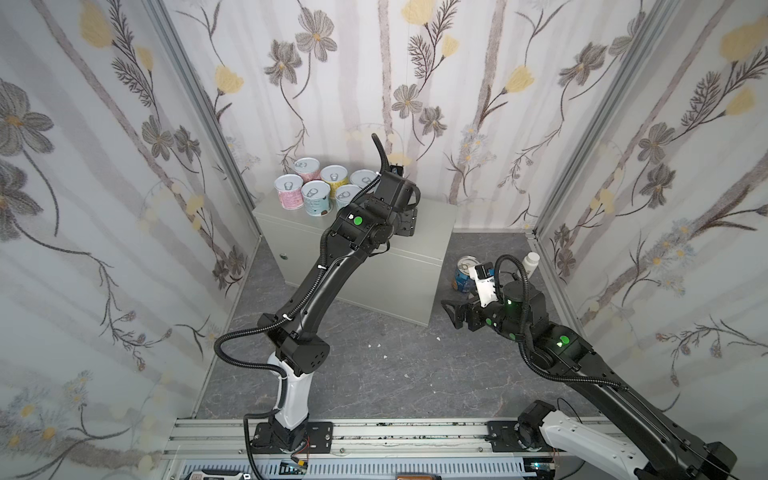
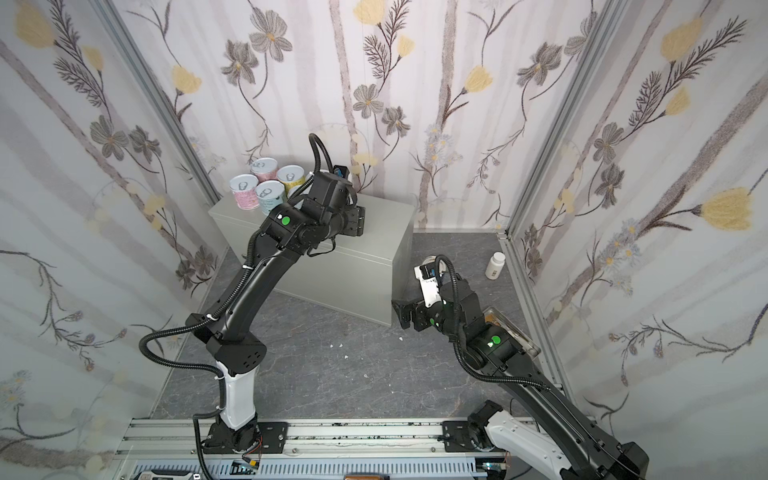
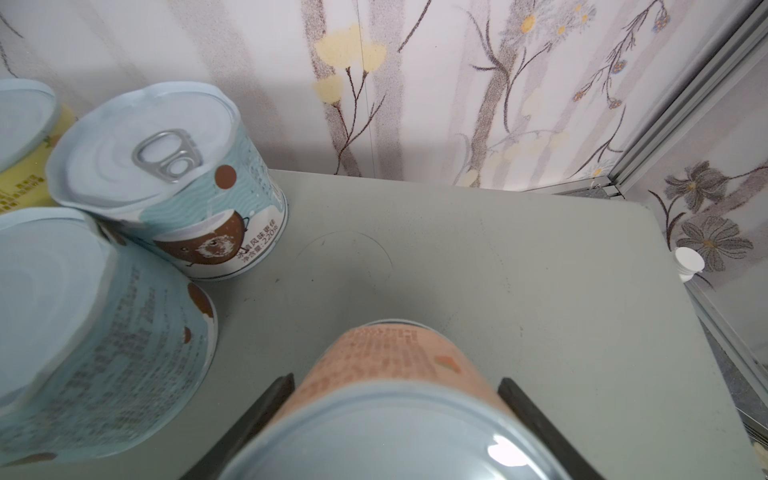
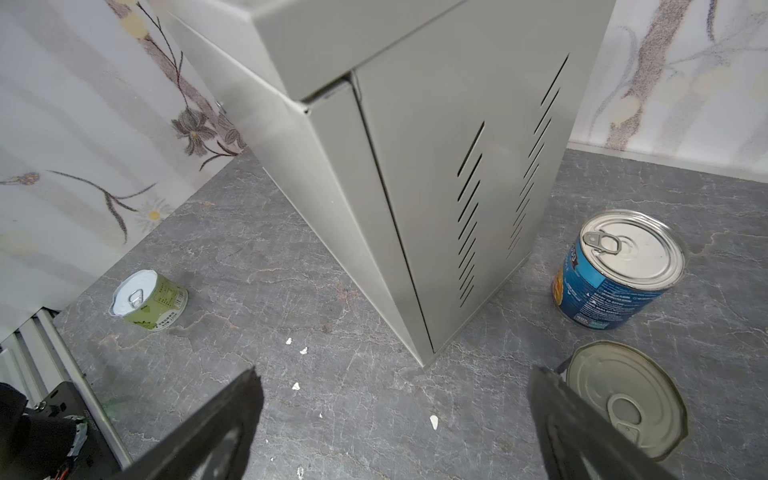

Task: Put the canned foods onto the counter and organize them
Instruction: 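Lower the orange-printed can beside the row and open left gripper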

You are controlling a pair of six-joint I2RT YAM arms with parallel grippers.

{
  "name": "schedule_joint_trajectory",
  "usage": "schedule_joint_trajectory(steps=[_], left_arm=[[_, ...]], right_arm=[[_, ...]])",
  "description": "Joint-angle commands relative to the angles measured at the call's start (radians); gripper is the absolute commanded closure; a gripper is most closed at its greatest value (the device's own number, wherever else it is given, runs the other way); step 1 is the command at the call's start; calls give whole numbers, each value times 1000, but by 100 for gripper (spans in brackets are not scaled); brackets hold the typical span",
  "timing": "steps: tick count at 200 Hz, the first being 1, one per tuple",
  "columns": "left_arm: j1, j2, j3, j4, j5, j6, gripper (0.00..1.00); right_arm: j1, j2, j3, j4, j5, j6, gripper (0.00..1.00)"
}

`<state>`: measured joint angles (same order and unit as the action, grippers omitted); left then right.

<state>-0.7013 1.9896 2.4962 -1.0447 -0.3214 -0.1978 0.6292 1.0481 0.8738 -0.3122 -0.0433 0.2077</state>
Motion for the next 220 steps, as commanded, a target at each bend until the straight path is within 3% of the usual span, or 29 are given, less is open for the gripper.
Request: schedule_joint_trajectory(steps=[1,114,138,149,220], left_arm=[[3,16,-2,-112,26,1,26],[22,47,32,-98,36,14,16],[17,38,64,-90,34,11,10],[10,29,76,-82,36,11,0],[-56,-100,135,-38,20,26,0]], right_arm=[[0,3,-4,36,-10,-5,0],[1,-3,-8,37,-9,-4,0],[1,-8,2,32,-9,-7,0],[1,-11,9,24,-6,-9,0],[4,-27,102,-40,13,-18,0]])
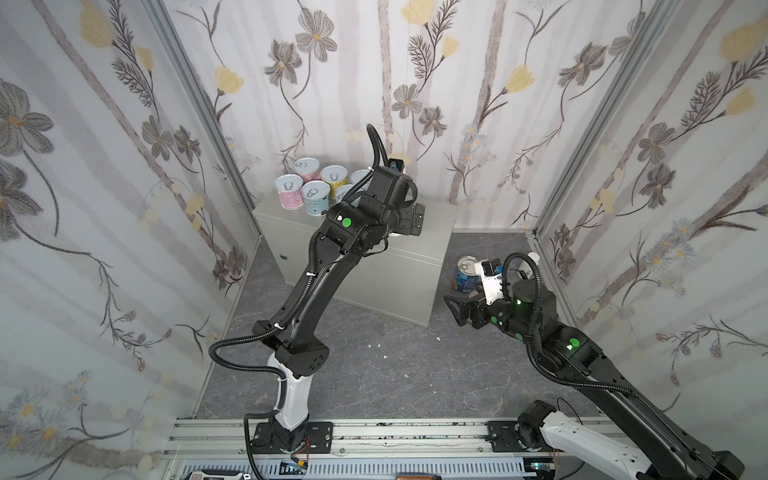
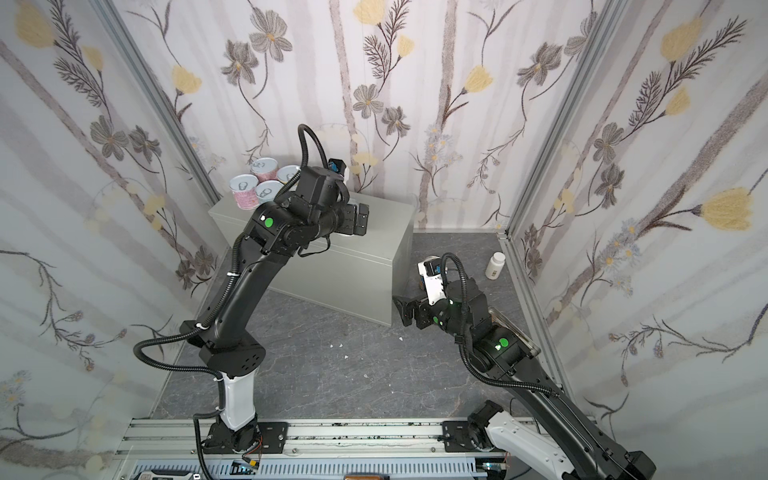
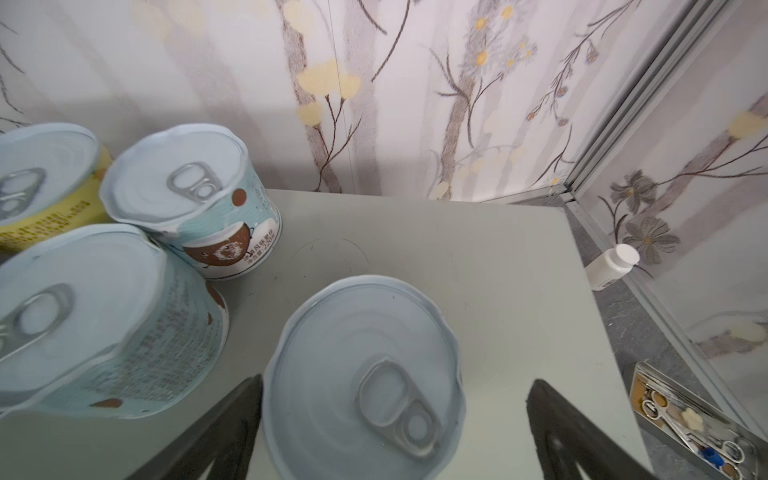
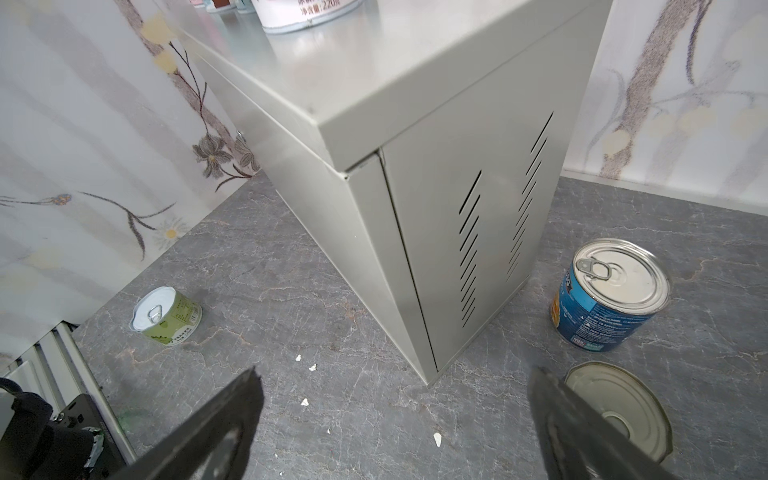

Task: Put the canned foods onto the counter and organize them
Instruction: 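Lower the orange-printed can beside the row and open left gripper, then draw left gripper back while right gripper reaches to the placed can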

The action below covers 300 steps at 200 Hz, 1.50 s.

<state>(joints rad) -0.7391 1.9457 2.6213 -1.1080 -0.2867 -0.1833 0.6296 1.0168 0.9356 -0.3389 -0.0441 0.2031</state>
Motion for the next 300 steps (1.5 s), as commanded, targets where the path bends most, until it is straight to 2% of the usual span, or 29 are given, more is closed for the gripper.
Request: schedule_joint_trajectory(steps=[1,22,42,58,92,120,147,188,262,300], left_arm=[[-19,-59,10,25,-17,11,0],[-41,-143,-22,34,-42,12,0],[-54,-255,-154,82,-72,10,0],[-54,-381,-348,170,-107,4,0],[-53,-720,-885,484,-127,-14,0],[-45,-861,-1106,546,-182,-29,0],[-32,-947,-1267,585,-225,-46,0],[3,-1046,-1484,647,-217,-75,0],[63,-1122,-1780,784,-81,-153,0],[64,-1114,-1863,845,-40,-171,0]], right_arm=[[4,5,42,-14,13,-14,0],[12,37,100,-30,19,-20,0],[34,89,166,-37,48,-26,0],[56,144,235,-47,71,-35,0],[85,266,372,-60,102,-59,0],[87,363,470,-66,109,-69,0],[88,456,568,-69,100,-72,0],[92,586,710,-86,98,-79,0],[95,789,897,-121,78,-112,0],[91,868,978,-134,80,-113,0]])
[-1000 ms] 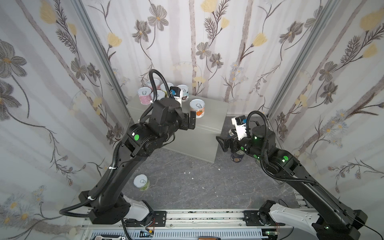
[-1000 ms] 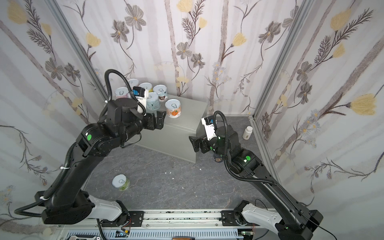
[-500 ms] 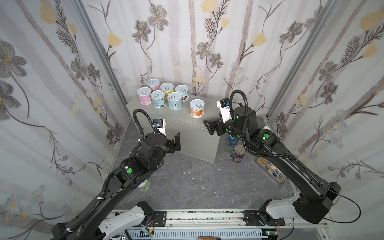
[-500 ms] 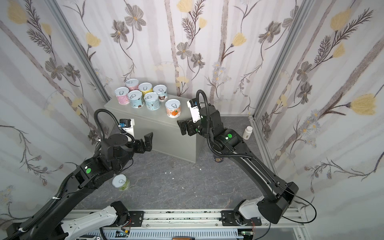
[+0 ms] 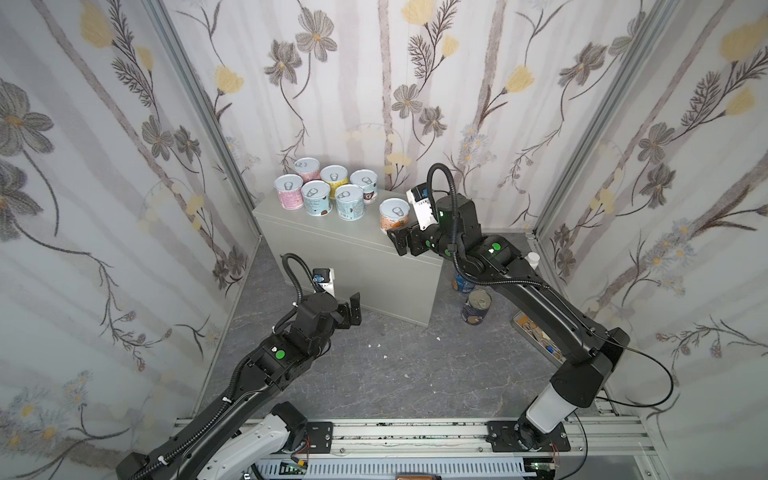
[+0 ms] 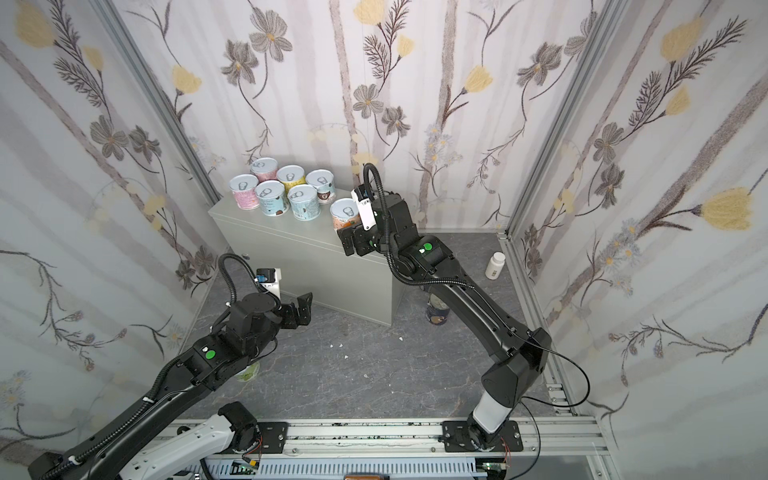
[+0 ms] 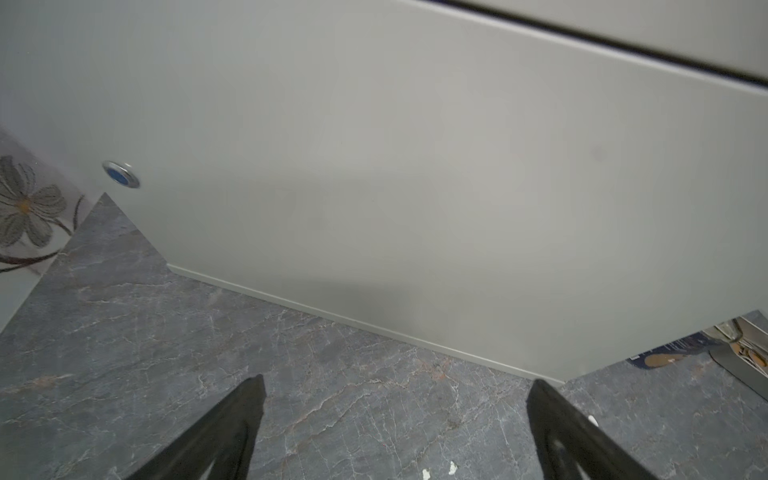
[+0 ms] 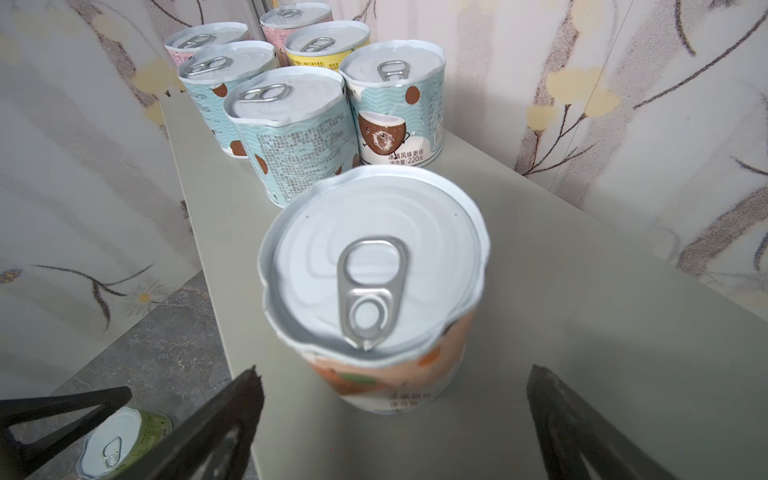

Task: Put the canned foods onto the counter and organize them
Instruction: 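Draw left gripper back while right gripper reaches to the placed can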

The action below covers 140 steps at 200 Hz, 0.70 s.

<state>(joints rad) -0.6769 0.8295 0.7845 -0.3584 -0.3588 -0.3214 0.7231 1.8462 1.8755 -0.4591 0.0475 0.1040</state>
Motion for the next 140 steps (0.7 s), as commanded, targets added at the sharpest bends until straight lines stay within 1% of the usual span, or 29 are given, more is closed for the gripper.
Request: schedule_joint_trajectory(steps=[1,41,68,92,110,140], left_arm=[[2,2,-27,96,32,-33,0],[4,6,-50,115,37,-17,0],[7,13,-65,130,44,-15,0],[10,30,-75,153,70,-24,0],[11,43,-82,173,86,-33,0],[10,59,-99,204,118,-48,0]], right_arm=[[-3,40,41,-14,-12,-13,0],[-7,104,101,-14,-14,-9,0],[-13,135,129,-8,-15,-10,3],[-22,161,150,-9,-15,-10,8],[-31,175,161,-9,-18,-12,16],[-48,198,177,-9,-18,-19,18]])
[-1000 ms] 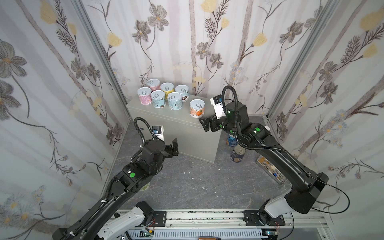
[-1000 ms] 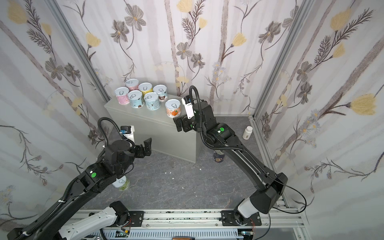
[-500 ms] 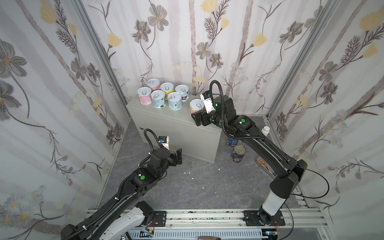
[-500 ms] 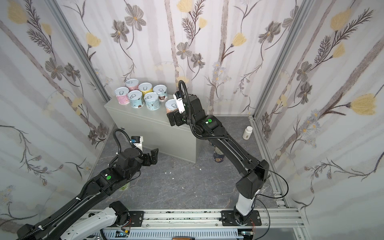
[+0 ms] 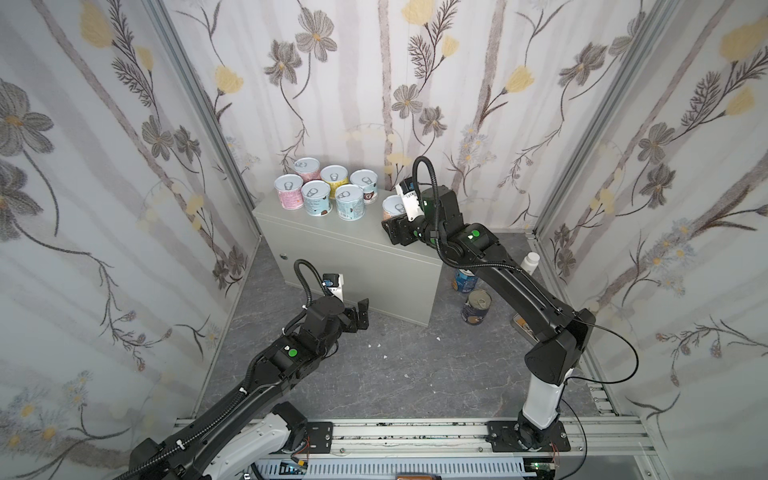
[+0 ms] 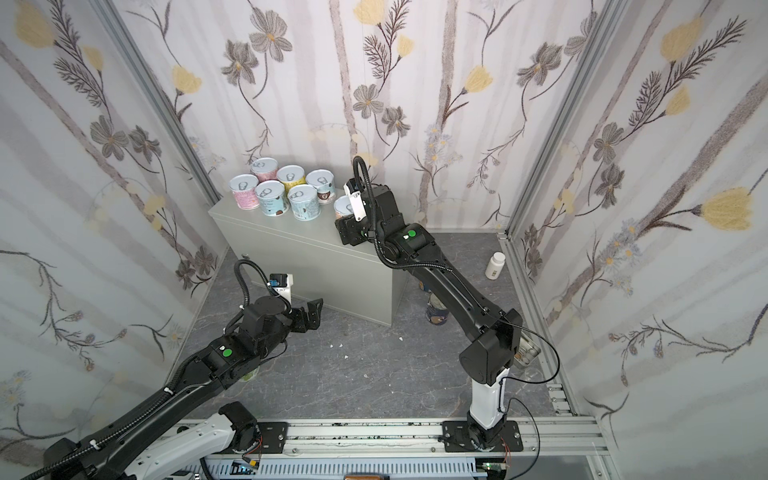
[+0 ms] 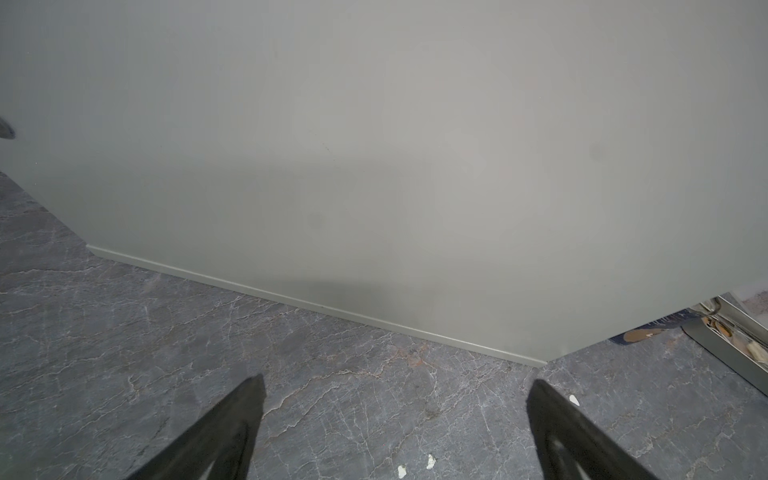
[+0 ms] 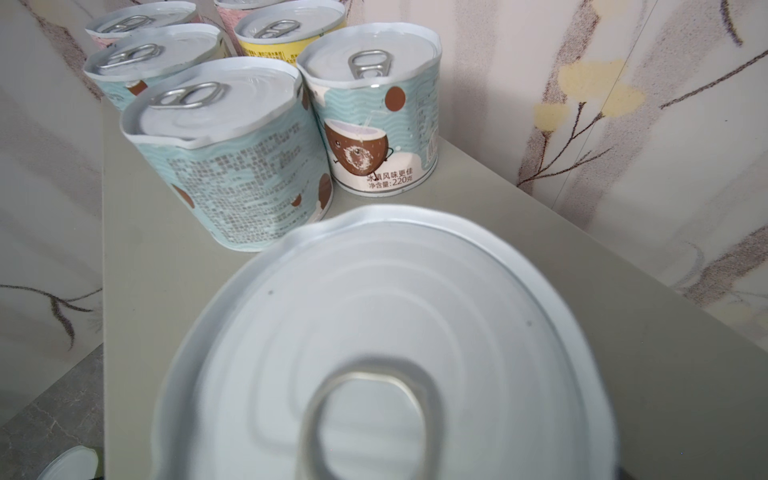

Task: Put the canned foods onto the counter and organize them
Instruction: 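Draw left gripper back while right gripper reaches to the placed can, then push the orange-printed can toward the row with right gripper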

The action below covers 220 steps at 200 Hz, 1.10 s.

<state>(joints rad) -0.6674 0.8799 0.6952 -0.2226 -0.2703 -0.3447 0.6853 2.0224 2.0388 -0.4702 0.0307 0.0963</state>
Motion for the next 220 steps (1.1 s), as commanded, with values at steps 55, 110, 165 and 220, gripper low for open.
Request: schedule_joint_trajectory(steps=[55,110,165,220], left_arm=[[-1,44,-19,97,45,-28,0],[0,33,-51,124,-6,-36,0],[3,6,-65,141,-67,-32,0],[11,-54,-79,147,-127,-34,0]], right_arm=[[-39,103,97,0,-15,-39,20],[-64,188,185,6,-43,-62,20],[-67,245,234,39,-80,-58,20],[-67,266,236,70,-90,-60,19]])
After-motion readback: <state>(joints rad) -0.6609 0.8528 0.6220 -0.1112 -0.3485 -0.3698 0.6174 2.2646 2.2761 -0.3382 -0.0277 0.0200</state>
